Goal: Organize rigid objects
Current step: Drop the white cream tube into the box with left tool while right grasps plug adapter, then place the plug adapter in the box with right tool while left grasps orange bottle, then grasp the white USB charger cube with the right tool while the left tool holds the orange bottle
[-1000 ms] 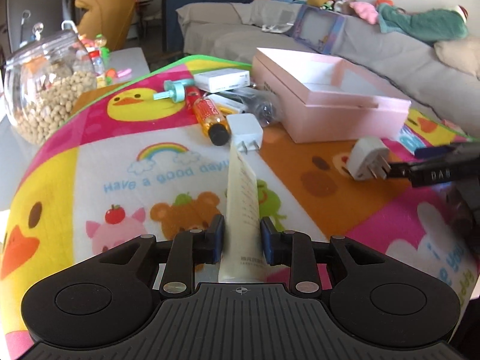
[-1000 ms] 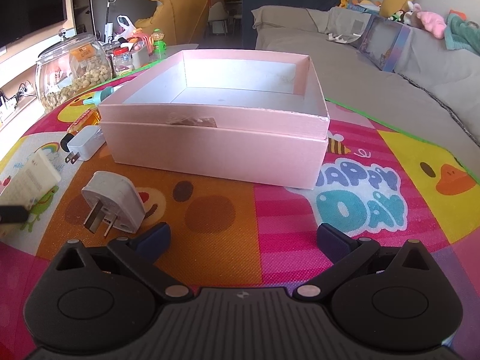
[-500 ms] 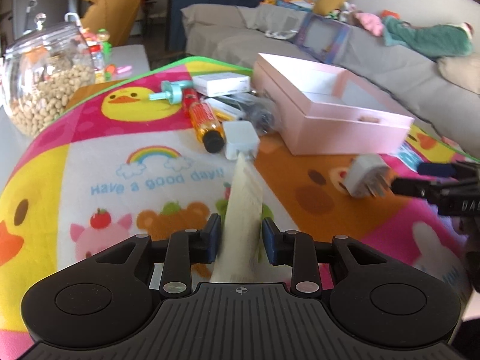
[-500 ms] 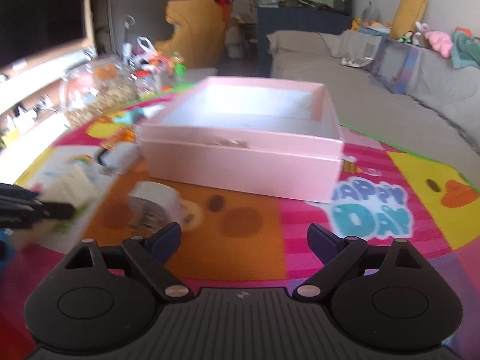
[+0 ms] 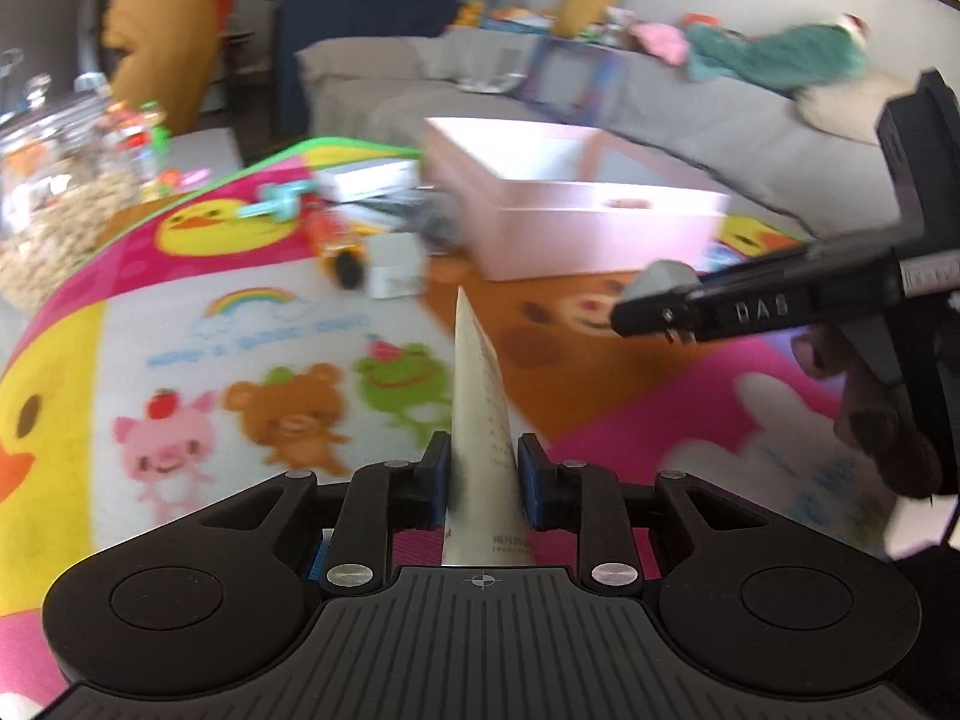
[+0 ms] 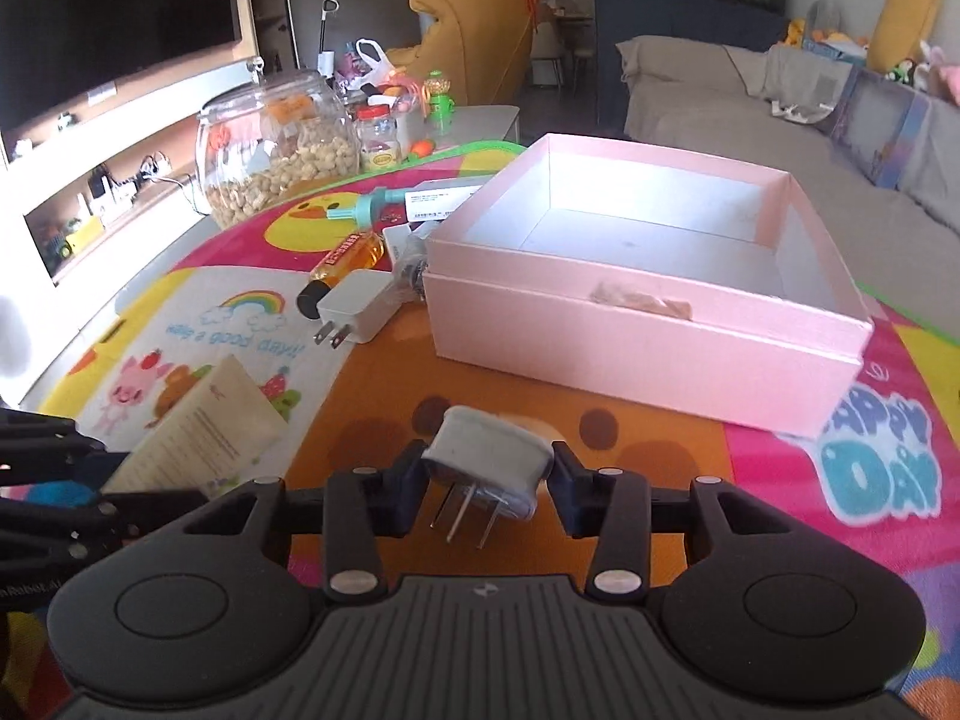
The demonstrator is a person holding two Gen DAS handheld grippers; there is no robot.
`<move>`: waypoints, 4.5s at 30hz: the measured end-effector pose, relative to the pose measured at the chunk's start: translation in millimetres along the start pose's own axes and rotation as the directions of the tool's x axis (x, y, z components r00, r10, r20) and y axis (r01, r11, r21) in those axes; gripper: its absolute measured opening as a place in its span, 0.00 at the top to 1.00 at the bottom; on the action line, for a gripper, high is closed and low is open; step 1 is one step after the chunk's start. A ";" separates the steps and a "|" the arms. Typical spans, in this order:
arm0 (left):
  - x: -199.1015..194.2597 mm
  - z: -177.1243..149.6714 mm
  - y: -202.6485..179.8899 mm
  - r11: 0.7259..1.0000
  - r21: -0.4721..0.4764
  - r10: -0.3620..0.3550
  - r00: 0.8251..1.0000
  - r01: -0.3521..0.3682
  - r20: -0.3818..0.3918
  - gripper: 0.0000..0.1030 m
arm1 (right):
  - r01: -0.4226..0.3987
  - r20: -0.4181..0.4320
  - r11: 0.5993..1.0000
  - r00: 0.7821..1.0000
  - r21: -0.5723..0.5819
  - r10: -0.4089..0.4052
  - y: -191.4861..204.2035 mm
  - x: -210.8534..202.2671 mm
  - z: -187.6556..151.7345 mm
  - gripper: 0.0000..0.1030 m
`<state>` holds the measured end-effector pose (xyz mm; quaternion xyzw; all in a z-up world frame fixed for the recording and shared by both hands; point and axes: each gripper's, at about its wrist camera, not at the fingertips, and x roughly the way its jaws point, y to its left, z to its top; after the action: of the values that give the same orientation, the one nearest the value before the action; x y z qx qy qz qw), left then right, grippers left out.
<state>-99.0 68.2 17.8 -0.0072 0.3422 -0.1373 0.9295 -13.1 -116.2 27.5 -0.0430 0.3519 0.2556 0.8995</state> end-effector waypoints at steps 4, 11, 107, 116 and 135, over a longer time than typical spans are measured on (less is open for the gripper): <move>-16.2 11.8 -22.1 0.991 0.035 -0.129 0.991 0.128 0.033 0.74 | 0.024 0.059 1.000 0.998 -0.006 -0.024 -10.3 -52.1 -15.1 0.59; -39.2 104.6 -59.6 0.969 0.212 -0.179 0.950 0.125 0.258 0.75 | 0.097 0.175 0.995 0.979 0.026 -0.101 -30.4 -103.8 -22.6 0.59; 87.2 81.9 97.0 0.968 -0.218 0.122 0.992 -0.128 -0.043 0.69 | 0.020 -0.027 0.989 0.999 -0.146 -0.024 43.2 28.7 -1.6 0.54; 40.6 36.5 49.0 0.994 -0.084 0.061 0.995 -0.067 -0.075 0.68 | -0.022 -0.013 0.992 1.000 -0.127 0.021 42.9 38.4 3.3 0.52; 38.6 26.9 39.3 0.987 -0.098 0.124 0.992 -0.125 -0.015 0.69 | 0.144 0.035 0.959 0.990 -0.244 -0.139 3.3 -0.6 -22.9 0.50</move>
<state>-43.9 93.8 9.7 -0.0313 0.3526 -0.0621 0.9332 -29.1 -119.5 11.1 -0.1768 0.3057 0.2326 0.9062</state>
